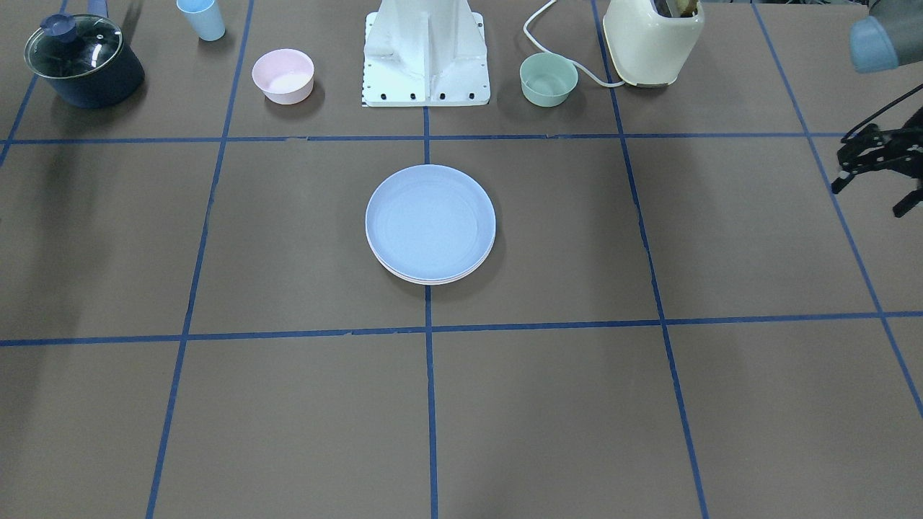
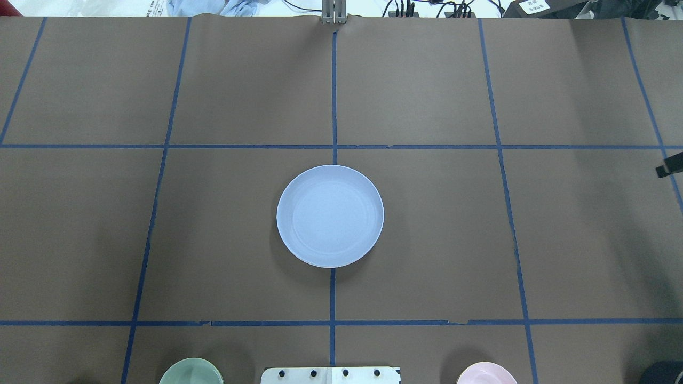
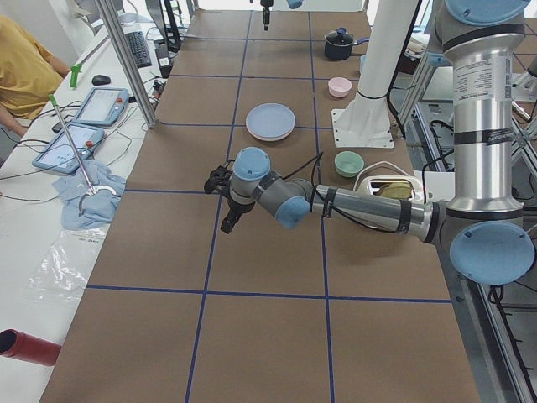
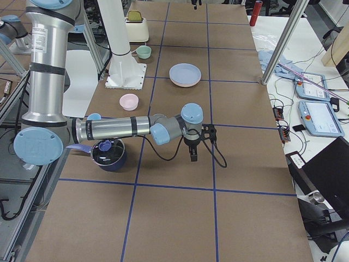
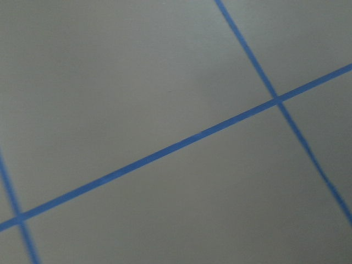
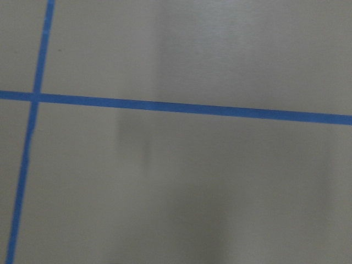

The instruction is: Stack three plates with pink and blue

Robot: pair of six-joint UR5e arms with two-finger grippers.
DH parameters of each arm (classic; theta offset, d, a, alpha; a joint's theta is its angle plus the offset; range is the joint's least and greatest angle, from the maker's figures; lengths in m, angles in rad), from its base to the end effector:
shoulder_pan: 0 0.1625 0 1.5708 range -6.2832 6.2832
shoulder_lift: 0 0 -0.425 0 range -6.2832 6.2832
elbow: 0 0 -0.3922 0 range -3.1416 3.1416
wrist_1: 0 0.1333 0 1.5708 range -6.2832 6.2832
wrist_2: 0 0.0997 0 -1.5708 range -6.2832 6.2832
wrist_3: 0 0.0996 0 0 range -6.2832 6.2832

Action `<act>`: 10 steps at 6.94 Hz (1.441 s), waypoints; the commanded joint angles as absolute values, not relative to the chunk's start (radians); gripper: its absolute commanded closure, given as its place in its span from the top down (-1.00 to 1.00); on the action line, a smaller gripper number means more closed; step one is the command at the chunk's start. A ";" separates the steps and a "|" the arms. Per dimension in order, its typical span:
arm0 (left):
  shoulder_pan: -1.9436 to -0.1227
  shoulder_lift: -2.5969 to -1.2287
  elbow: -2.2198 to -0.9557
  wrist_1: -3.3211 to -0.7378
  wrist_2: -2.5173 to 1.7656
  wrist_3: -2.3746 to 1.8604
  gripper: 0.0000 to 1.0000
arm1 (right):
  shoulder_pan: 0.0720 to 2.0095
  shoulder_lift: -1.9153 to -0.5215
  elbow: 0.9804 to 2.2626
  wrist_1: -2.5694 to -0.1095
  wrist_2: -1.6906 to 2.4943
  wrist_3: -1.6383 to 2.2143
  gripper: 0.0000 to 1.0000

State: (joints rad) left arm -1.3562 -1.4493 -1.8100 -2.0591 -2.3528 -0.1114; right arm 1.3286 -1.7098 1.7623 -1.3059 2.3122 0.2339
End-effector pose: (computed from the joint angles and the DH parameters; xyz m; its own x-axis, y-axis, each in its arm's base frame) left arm 0.0363 -0.4631 0.5396 0.6234 0.4506 -0.6389 -0.1064 0.8585 0.5017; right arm -0.0439 -0.4531 0.6015 0.7001 -0.1573 0.6965 0.0674 0.9856 0.1549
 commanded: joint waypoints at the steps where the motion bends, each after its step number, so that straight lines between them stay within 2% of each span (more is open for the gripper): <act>1: -1.456 -1.443 -1.812 -1.942 -2.368 0.022 1.00 | 1.480 -1.755 1.778 -1.456 2.322 0.006 1.00; 2: -1.456 -1.448 -1.801 -1.936 -2.367 0.020 1.00 | 1.489 -1.782 1.813 -1.450 2.341 0.008 1.00; 4: -1.518 -1.401 -1.821 -1.913 -2.368 0.021 1.00 | 1.491 -1.785 1.805 -1.453 2.356 0.009 1.00; 5: -1.517 -1.420 -1.807 -1.813 -2.359 0.034 1.00 | 1.494 -1.781 1.796 -1.447 2.349 0.015 1.00; 10: -1.543 -1.413 -1.835 -1.799 -2.240 0.040 1.00 | 1.494 -1.770 1.819 -1.443 2.345 0.023 1.00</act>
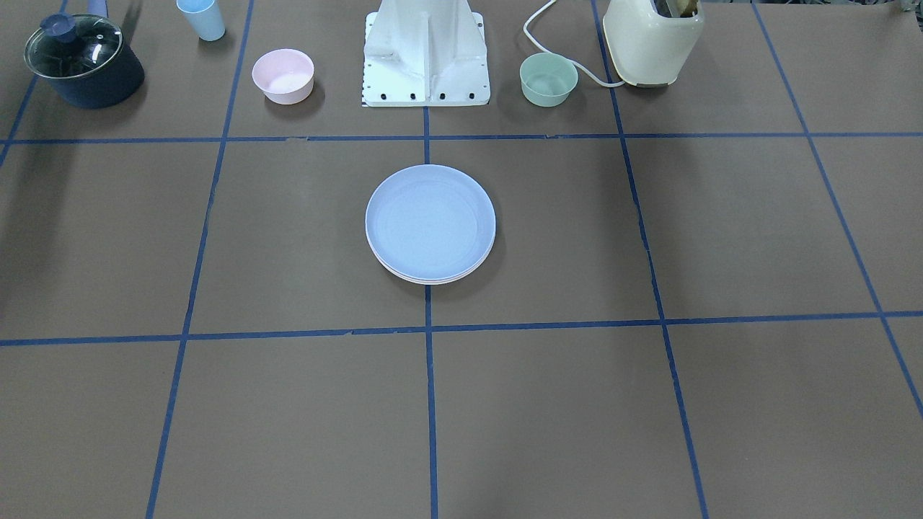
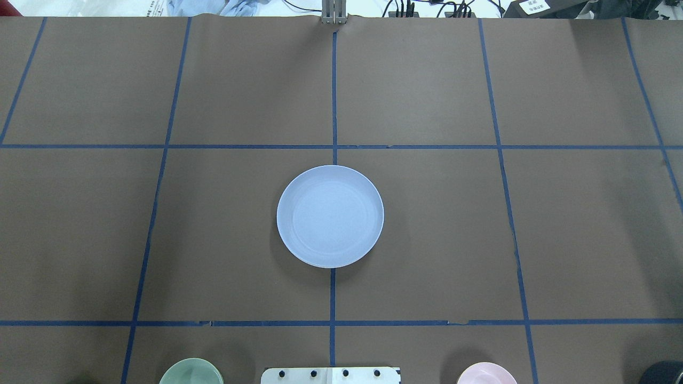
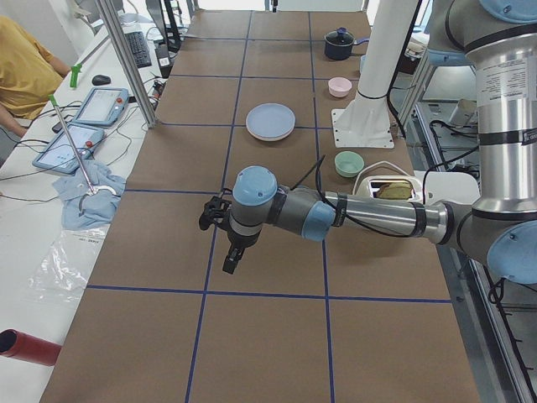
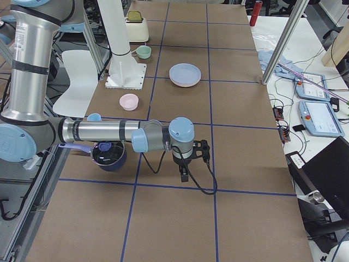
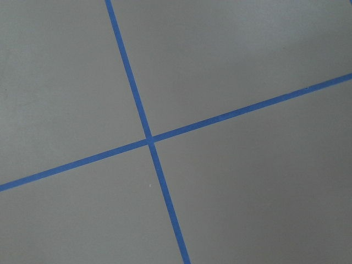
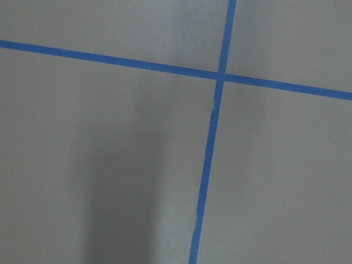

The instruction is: Stack three plates with pink and blue

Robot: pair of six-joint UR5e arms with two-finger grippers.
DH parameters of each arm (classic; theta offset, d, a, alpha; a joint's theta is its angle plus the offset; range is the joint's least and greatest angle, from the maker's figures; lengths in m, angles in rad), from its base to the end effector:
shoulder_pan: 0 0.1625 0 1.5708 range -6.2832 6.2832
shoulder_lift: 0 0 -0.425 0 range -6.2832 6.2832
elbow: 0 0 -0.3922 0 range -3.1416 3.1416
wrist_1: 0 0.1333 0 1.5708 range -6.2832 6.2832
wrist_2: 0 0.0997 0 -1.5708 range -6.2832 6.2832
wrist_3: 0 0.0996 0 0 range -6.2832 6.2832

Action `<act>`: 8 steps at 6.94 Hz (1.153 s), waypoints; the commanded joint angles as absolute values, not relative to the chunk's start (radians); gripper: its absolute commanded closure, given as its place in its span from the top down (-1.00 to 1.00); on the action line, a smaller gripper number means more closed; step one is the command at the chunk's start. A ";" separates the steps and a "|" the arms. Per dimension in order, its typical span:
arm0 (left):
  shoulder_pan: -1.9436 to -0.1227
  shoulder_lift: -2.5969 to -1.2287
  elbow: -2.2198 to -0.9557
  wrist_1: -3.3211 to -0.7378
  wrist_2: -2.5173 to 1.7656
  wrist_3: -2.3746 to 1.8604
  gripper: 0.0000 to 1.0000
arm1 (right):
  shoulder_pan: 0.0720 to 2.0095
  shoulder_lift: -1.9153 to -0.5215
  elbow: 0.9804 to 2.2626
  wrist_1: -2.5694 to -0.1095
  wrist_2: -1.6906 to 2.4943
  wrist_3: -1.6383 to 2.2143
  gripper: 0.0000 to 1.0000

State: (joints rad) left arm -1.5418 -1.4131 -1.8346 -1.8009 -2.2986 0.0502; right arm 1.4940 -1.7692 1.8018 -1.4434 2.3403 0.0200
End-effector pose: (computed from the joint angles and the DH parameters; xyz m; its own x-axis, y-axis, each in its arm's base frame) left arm -0.0542 -0.4437 0.5780 0.7377 0.2881 -0.6106 -0.0645 0.9303 0.3610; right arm 0.0317 -0.4217 0.6211 0.7090 -0.1459 0.6899 0.0616 0.9874 0.1455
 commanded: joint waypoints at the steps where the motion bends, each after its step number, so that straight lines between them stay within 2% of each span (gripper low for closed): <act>1: -1.543 -1.398 -1.832 -1.807 -2.237 0.046 1.00 | 1.494 -1.776 1.816 -1.443 2.348 0.023 1.00; 6: -1.539 -1.402 -1.822 -1.801 -2.215 0.043 1.00 | 1.494 -1.767 1.799 -1.474 2.350 0.012 1.00; 8: -1.540 -1.391 -1.812 -1.799 -2.348 0.041 1.00 | 1.490 -1.714 1.807 -1.599 2.350 0.008 1.00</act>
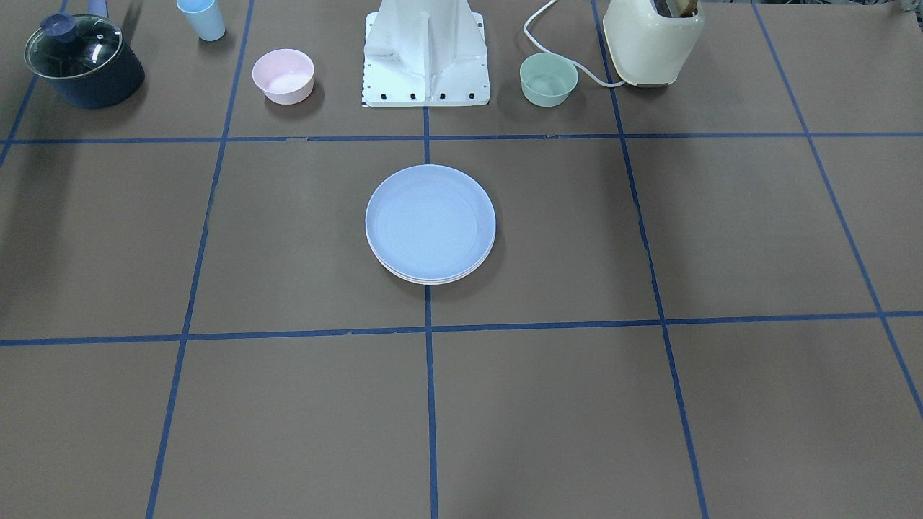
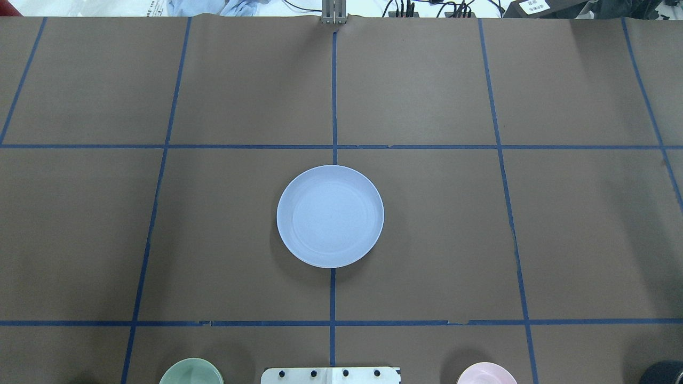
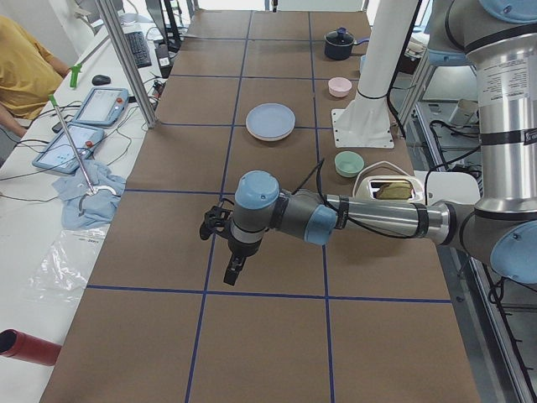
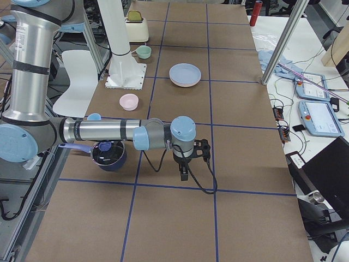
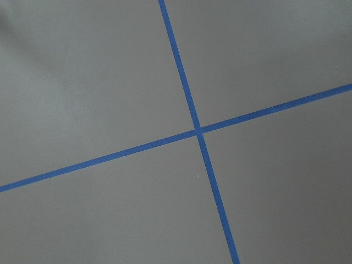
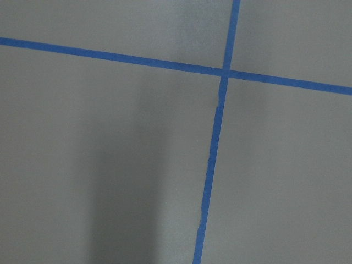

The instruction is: Stack three plates with pink and blue

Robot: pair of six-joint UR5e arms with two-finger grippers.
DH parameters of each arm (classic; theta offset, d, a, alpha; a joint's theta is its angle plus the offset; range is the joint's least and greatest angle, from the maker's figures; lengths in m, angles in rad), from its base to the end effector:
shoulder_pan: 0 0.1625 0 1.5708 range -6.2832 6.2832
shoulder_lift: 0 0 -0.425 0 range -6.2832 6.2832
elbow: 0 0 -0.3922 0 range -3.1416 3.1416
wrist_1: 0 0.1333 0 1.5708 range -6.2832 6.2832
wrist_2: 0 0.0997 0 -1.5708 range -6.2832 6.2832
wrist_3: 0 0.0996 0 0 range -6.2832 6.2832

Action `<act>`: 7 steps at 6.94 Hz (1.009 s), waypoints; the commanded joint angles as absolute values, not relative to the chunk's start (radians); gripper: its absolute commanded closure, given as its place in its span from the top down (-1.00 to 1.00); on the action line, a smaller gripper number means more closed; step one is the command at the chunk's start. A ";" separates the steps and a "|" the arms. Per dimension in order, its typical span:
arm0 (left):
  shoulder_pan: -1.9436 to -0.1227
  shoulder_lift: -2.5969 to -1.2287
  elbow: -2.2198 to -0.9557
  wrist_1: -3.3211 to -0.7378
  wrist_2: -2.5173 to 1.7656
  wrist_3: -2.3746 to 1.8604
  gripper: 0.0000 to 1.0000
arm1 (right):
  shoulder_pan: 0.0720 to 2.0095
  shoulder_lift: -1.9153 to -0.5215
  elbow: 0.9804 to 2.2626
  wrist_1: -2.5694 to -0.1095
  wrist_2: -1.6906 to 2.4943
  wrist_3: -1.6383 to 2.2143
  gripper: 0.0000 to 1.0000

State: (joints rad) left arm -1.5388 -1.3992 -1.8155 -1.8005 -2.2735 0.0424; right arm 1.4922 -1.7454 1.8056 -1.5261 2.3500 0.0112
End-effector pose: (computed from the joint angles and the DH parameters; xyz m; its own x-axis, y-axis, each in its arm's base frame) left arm -0.0549 -0.4384 0.5954 0.7546 0.2573 -0.6037 -0.0626 0.9440 0.3241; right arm 0.0298 -0.4279 0.6175 0.7043 -0.1181 0.7000 0.0702 0.9928 0.0969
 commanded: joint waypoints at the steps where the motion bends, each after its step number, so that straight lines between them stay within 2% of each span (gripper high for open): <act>1: -1.540 -1.393 -1.813 -1.801 -2.356 0.041 1.00 | 1.489 -1.697 1.807 -1.641 2.352 0.006 1.00; 7: -1.540 -1.390 -1.822 -1.802 -2.356 0.048 1.00 | 1.489 -1.700 1.822 -1.637 2.358 0.006 1.00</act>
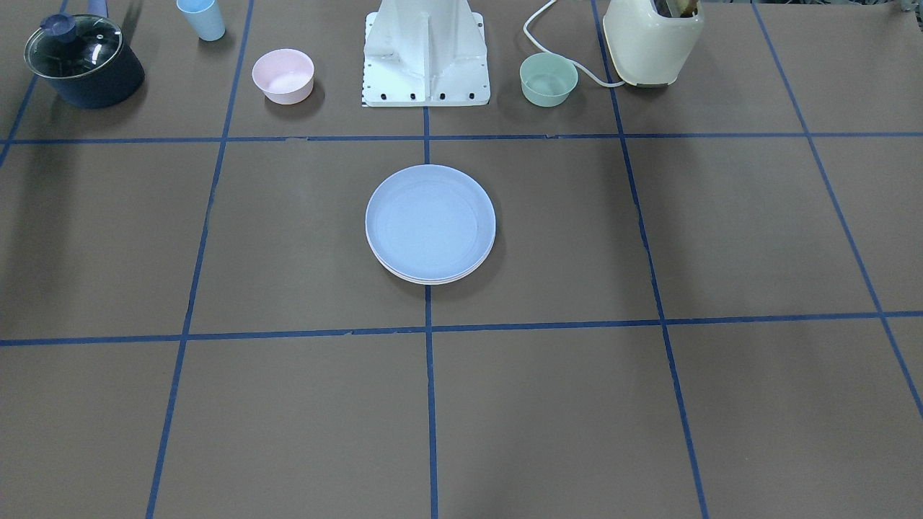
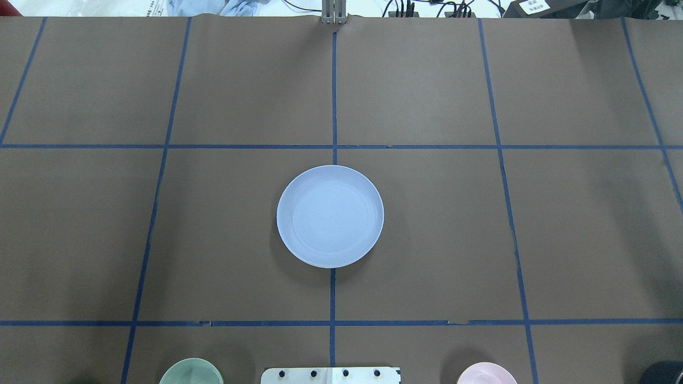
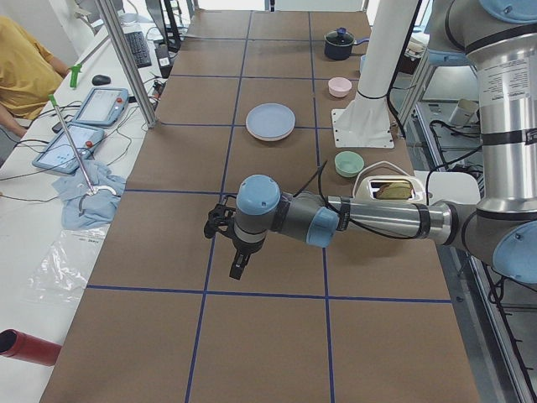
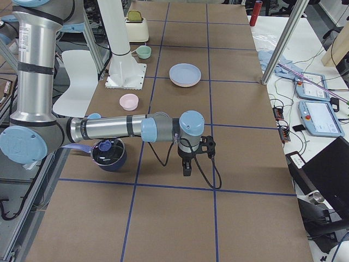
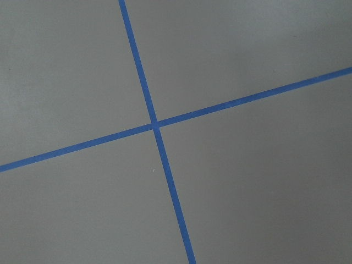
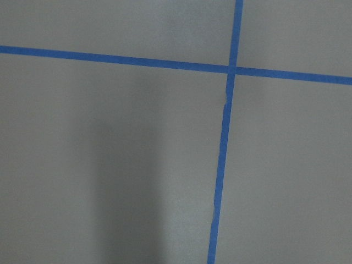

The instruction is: Stack three plates with pink and blue

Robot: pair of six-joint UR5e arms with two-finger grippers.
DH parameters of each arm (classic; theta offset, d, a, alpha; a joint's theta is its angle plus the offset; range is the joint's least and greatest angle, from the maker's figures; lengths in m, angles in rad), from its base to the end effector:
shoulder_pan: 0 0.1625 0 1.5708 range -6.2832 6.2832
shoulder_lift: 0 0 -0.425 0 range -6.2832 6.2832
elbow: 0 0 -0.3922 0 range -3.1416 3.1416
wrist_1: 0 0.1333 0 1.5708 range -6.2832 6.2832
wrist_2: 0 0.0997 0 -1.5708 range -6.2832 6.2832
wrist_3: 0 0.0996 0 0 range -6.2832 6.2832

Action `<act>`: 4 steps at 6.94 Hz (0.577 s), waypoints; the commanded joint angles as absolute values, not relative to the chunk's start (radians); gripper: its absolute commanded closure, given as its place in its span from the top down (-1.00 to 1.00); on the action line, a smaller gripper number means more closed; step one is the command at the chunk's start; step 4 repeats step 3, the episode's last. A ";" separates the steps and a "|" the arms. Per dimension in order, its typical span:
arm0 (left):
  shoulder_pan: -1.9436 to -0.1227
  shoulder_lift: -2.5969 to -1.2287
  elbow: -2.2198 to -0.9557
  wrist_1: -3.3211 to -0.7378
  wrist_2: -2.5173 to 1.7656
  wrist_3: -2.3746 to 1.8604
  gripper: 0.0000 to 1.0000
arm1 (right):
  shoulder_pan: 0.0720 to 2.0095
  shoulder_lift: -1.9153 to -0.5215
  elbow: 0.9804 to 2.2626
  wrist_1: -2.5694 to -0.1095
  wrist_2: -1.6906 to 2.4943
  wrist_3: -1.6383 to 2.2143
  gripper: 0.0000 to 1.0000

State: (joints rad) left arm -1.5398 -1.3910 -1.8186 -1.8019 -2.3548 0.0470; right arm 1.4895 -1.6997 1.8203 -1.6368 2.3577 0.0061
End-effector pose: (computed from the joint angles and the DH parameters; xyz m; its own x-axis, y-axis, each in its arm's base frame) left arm -0.0496 -0.4331 0.5920 0.6991 0.2745 -0.6602 -0.0625 0.9433 0.3260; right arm 0.0270 -0.4418 0.6016 0.7011 -0.0898 0.7074 0.0768 0.9958 0.0503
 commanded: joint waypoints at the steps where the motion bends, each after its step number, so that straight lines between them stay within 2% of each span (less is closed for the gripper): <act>1: -1.540 -1.391 -1.824 -1.802 -2.356 0.048 1.00 | 1.489 -1.698 1.822 -1.635 2.358 0.006 1.00; 4: -1.539 -1.397 -1.828 -1.804 -2.359 0.049 1.00 | 1.489 -1.700 1.821 -1.635 2.358 0.006 1.00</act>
